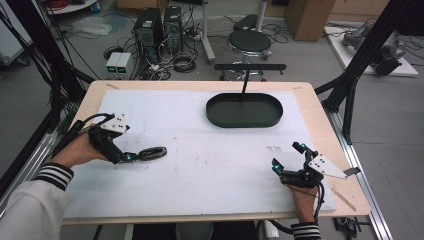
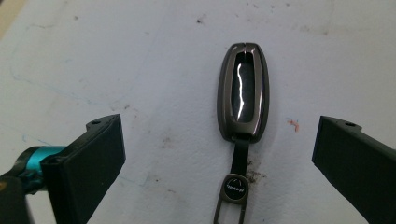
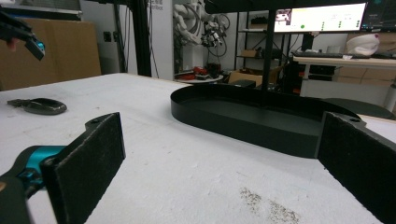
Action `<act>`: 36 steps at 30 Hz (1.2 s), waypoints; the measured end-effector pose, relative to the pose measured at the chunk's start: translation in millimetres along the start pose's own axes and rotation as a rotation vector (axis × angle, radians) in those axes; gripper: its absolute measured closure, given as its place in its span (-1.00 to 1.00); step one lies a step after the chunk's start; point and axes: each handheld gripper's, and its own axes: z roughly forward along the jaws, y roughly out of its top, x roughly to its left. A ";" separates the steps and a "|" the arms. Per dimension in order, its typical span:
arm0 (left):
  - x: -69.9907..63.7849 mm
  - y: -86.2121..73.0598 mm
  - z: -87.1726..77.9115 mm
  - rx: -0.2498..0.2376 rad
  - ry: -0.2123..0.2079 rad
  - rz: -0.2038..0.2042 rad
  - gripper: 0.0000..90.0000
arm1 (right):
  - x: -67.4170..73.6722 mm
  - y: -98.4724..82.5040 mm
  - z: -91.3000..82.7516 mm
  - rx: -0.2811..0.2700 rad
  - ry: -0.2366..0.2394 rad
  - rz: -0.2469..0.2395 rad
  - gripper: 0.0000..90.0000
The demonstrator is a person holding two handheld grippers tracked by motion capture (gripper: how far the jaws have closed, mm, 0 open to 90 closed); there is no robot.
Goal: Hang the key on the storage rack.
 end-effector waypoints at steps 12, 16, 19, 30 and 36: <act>-1.4 0.6 22.2 0.108 -0.076 0.019 -0.79 | -0.6 0.0 0.0 -0.002 -0.001 -0.002 -0.99; -0.2 1.4 29.0 0.140 -0.095 0.018 -0.71 | -0.6 -0.1 0.1 -0.004 0.000 -0.002 -0.99; 0.2 2.8 31.6 0.172 -0.102 0.029 -0.66 | -0.7 -0.1 0.1 -0.004 0.000 0.000 -0.99; 1.0 4.5 38.6 0.249 -0.131 0.062 -0.28 | -0.8 -0.1 0.0 -0.003 0.000 -0.002 -0.99; 2.3 3.3 41.4 0.268 -0.129 0.055 -0.14 | -0.7 -0.1 0.0 -0.002 0.001 -0.001 -0.99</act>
